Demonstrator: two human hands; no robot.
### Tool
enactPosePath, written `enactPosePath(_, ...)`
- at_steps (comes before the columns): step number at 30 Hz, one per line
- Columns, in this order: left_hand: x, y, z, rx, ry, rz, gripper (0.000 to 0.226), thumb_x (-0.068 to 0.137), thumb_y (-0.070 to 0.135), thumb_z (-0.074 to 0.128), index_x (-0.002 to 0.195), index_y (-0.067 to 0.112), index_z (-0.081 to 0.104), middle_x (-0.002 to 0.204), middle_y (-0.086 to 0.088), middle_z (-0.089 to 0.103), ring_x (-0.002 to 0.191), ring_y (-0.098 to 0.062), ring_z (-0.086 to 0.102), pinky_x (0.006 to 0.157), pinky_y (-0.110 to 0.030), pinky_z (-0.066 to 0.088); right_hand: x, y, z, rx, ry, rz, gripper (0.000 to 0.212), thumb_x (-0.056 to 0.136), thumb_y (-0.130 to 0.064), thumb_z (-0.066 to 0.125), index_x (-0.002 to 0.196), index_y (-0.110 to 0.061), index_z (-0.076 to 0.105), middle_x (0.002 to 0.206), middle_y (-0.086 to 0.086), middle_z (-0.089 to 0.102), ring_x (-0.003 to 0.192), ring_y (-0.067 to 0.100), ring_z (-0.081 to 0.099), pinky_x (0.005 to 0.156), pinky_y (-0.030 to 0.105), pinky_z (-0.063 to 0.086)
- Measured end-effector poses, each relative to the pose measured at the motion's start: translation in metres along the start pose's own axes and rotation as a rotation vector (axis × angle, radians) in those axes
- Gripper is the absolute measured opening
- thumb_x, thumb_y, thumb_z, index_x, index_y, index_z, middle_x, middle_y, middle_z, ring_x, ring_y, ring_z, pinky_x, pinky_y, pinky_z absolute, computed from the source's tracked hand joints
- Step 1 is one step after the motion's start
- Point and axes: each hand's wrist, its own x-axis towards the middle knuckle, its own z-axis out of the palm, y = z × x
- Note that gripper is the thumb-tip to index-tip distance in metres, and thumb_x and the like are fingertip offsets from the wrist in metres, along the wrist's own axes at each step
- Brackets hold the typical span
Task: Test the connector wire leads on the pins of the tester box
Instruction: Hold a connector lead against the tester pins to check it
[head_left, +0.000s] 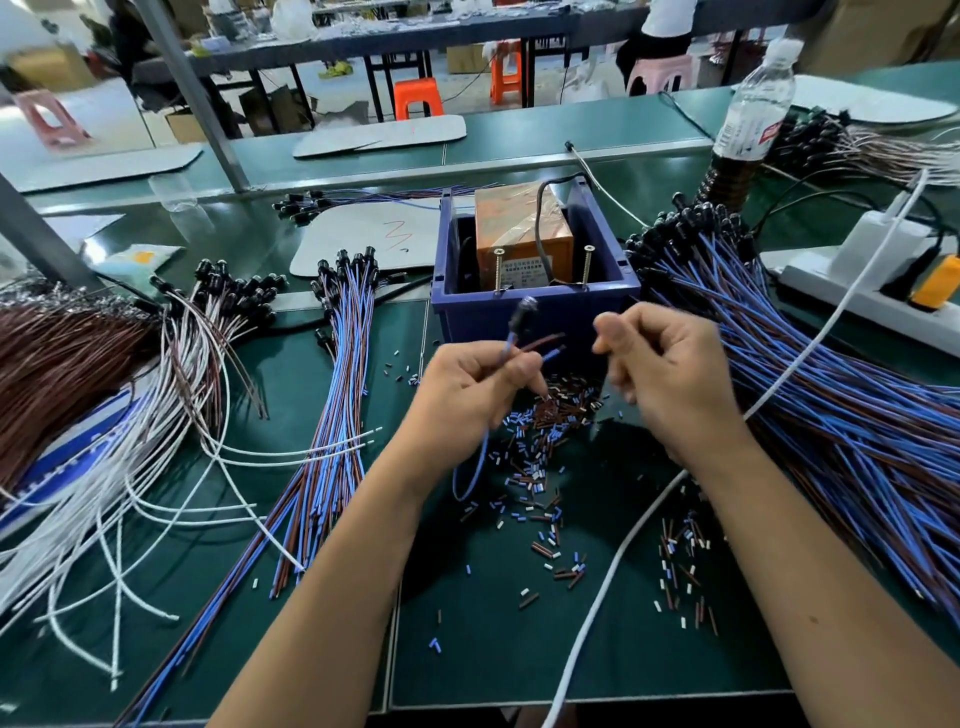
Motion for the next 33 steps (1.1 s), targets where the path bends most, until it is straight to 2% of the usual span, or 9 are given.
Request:
enactPosePath(3, 0.001, 0.002, -0.012, -0.072, 0.126, 0.015, 0.029, 0.099, 0.029, 0.061, 0.077, 0.02, 0.077, 0.045, 0.004, 0.04, 0.041, -0.01, 0.029, 0.043, -0.022, 0.022, 0.002, 0.002, -0.008, -0.02, 0.051, 0.005, 0.03, 0.099, -0.039, 0.069, 0.077, -0.02, 0.071, 0.055, -0.001, 0.06, 0.045, 0.01, 0.047, 0.045, 0.02, 0.039)
enactPosePath(6, 0.0, 0.001, -0.004, -0.036, 0.166, 0.03, 0.029, 0.1, 0.028, 0.062, 0.079, 0.013, 0.076, 0.044, 0.004, 0.043, 0.041, -0.009, 0.031, 0.043, -0.019, 0.026, -0.003, 0.001, 0.008, -0.044, -0.002, 0.003, 0.012, 0.095, -0.031, 0.075, 0.089, -0.021, 0.077, 0.059, -0.002, 0.066, 0.047, 0.003, 0.053, 0.049, 0.014, 0.041)
enactPosePath(8, -0.001, 0.0, 0.008, 0.018, 0.164, 0.043, 0.028, 0.1, 0.023, 0.065, 0.08, 0.007, 0.074, 0.045, 0.004, 0.046, 0.041, -0.008, 0.035, 0.044, -0.018, 0.03, -0.006, -0.003, 0.024, 0.074, -0.03, 0.03, 0.016, 0.094, -0.027, 0.075, 0.094, -0.012, 0.079, 0.06, -0.002, 0.066, 0.046, 0.002, 0.052, 0.048, 0.012, 0.04)
enactPosePath(11, 0.0, -0.001, 0.017, 0.069, 0.173, 0.069, 0.03, 0.1, 0.019, 0.067, 0.081, -0.005, 0.071, 0.046, 0.002, 0.05, 0.042, -0.008, 0.038, 0.045, -0.019, 0.032, -0.009, -0.01, 0.034, 0.292, -0.03, 0.131, 0.025, 0.087, -0.028, 0.074, 0.094, -0.005, 0.08, 0.061, 0.002, 0.063, 0.044, 0.008, 0.044, 0.042, 0.019, 0.034)
enactPosePath(19, -0.001, -0.002, 0.016, 0.063, 0.094, 0.028, 0.029, 0.096, 0.02, 0.069, 0.077, -0.002, 0.071, 0.046, 0.004, 0.053, 0.042, -0.008, 0.041, 0.047, -0.017, 0.034, -0.01, -0.016, 0.035, 0.394, -0.03, 0.225, 0.022, 0.079, -0.026, 0.077, 0.089, -0.006, 0.08, 0.069, 0.014, 0.068, 0.042, 0.005, 0.046, 0.043, 0.018, 0.038)
enactPosePath(23, -0.001, -0.005, 0.013, 0.004, 0.06, -0.019, 0.024, 0.097, 0.021, 0.069, 0.078, 0.007, 0.075, 0.046, 0.003, 0.053, 0.041, -0.006, 0.04, 0.047, -0.015, 0.034, -0.009, -0.015, 0.033, 0.366, -0.044, 0.234, 0.02, 0.082, -0.027, 0.077, 0.084, -0.008, 0.08, 0.062, 0.007, 0.065, 0.045, 0.006, 0.046, 0.048, 0.02, 0.039)
enactPosePath(27, 0.0, -0.006, 0.014, -0.153, 0.067, -0.05, 0.036, 0.098, 0.038, 0.062, 0.085, 0.008, 0.076, 0.056, 0.0, 0.054, 0.04, -0.005, 0.035, 0.042, -0.016, 0.029, -0.008, -0.016, 0.032, 0.391, 0.011, 0.298, 0.019, 0.079, -0.031, 0.078, 0.082, -0.013, 0.081, 0.062, 0.0, 0.062, 0.049, 0.005, 0.047, 0.052, 0.019, 0.044)
enactPosePath(30, 0.001, -0.006, 0.012, -0.28, 0.09, -0.05, 0.033, 0.103, 0.032, 0.054, 0.094, 0.013, 0.079, 0.068, -0.002, 0.057, 0.044, -0.003, 0.034, 0.043, -0.016, 0.026, -0.007, -0.017, 0.031, 0.434, 0.036, 0.353, 0.017, 0.079, -0.033, 0.078, 0.078, -0.016, 0.082, 0.061, -0.002, 0.058, 0.051, 0.006, 0.045, 0.057, 0.019, 0.046)
enactPosePath(33, 0.001, -0.005, 0.01, -0.313, 0.098, -0.041, 0.032, 0.104, 0.024, 0.05, 0.105, 0.008, 0.078, 0.079, -0.004, 0.059, 0.048, -0.003, 0.034, 0.044, -0.016, 0.026, -0.007, -0.02, 0.032, 0.443, 0.026, 0.376, 0.018, 0.077, -0.035, 0.077, 0.076, -0.019, 0.082, 0.064, -0.004, 0.062, 0.056, 0.006, 0.051, 0.062, 0.021, 0.049)
